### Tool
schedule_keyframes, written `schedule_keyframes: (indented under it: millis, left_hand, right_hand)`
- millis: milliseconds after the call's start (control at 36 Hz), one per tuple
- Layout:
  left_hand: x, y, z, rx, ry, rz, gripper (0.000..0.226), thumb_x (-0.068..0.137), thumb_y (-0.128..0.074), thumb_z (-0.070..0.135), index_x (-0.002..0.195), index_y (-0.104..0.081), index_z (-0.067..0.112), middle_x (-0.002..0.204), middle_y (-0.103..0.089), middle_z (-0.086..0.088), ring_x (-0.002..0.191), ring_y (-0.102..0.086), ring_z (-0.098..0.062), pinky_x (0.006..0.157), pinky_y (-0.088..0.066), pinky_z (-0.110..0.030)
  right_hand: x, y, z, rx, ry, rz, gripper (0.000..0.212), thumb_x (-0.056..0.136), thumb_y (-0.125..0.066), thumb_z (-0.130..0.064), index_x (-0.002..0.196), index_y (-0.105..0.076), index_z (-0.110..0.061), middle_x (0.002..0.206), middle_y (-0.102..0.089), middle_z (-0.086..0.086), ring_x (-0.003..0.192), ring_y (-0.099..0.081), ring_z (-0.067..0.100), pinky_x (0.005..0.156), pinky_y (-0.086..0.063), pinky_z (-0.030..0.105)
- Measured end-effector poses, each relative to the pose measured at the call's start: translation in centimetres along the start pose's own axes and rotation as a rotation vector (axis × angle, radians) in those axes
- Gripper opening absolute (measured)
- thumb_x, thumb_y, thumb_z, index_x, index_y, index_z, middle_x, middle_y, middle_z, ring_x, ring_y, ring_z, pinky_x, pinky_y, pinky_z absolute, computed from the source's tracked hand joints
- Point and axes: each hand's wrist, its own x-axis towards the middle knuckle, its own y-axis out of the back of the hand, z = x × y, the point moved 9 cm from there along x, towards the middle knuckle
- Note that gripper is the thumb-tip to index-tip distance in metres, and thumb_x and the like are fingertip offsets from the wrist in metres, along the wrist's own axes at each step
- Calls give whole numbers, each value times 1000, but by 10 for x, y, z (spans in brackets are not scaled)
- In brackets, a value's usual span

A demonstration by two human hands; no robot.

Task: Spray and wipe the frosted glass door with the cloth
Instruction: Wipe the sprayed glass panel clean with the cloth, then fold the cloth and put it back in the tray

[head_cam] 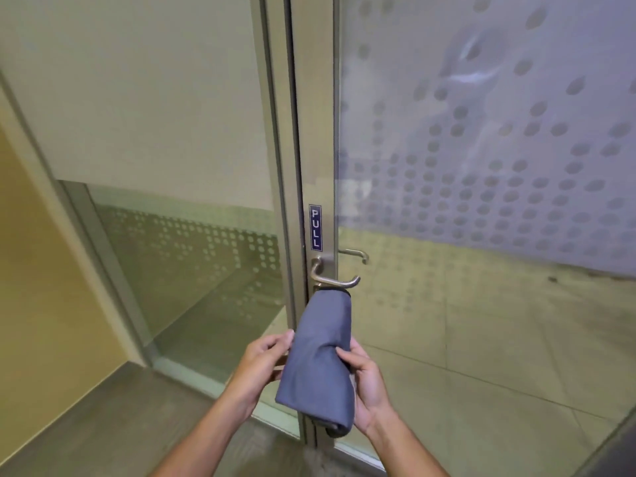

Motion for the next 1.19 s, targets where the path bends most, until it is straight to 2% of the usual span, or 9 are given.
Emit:
schedule_keyframes:
  millis: [250,361,417,528,694,833,972,1083,1194]
  left_hand:
    - [-43,58,1,33,1,32,41,100,-70,30,104,-74,-10,89,-72,-10,83,-62,-17,60,-44,-22]
    - [-65,84,4,-12,-20,10,20,97,-74,23,89,-69,6,88,-71,-13,76,-64,-18,64,-48,-26]
    - [-80,99,0,-77,-3,1,15,97,-73,18,94,-71,3,95,-75,-20,80,-69,-21,71,-54,-31]
    - [-114,130,-5,-144,18,-36,31,100,-66,12,123,-67,-9,122,-75,-30,100,-73,-34,90,-57,-42]
    - [-171,180,-16,-271,16,-28,39,94,-64,5,131,-62,-9,130,-66,-40,116,-68,-51,113,-47,-62]
    - [-222,222,-30,-375,-11,-25,43,78,-69,14,120,-70,5,110,-79,-23,96,-79,-34,80,-65,-40]
    - [-266,263,-51,-465,0,21,30,72,-75,21,101,-85,20,106,-82,-14,91,-81,-26,75,-65,-34]
    - [-303,305,-73,-556,7,156,39,76,-72,22,114,-78,17,110,-80,-15,93,-79,-28,87,-60,-40]
    - [-340,347,-93,-553,14,293,31,94,-68,20,124,-73,19,120,-80,-14,106,-75,-30,99,-56,-45]
  right_hand:
    - [-14,-36,63,-40,-123,-76,48,86,-56,2,130,-69,-13,133,-65,27,113,-68,43,86,-60,47]
    - [-24,-51,97,-50,-146,-77,52,85,-60,0,134,-66,-15,134,-64,27,114,-68,42,89,-59,47]
    - [-31,-62,116,-43,-147,-78,53,84,-59,0,134,-66,-16,133,-64,27,113,-68,43,89,-59,47]
    - [-48,-88,157,-11,-138,-76,55,83,-57,-2,134,-66,-20,133,-65,25,111,-68,42,91,-58,48]
    - [-73,-111,228,56,-231,6,50,91,-60,-12,141,-59,-15,126,-65,25,108,-64,40,96,-50,50]
    - [-105,-134,287,7,-488,-6,52,86,-77,-36,126,-67,-3,125,-62,24,109,-65,39,95,-56,50]
    - [-124,-147,325,-15,-612,-30,66,81,-87,-38,131,-60,-4,139,-51,19,125,-51,36,121,-29,55]
    - [-145,-169,351,-90,-690,-203,50,89,-81,-25,129,-66,3,135,-64,26,126,-62,39,106,-49,51]
    - [-154,-177,372,-200,-659,-277,66,85,-81,-8,143,-52,2,141,-57,29,124,-62,41,96,-55,49]
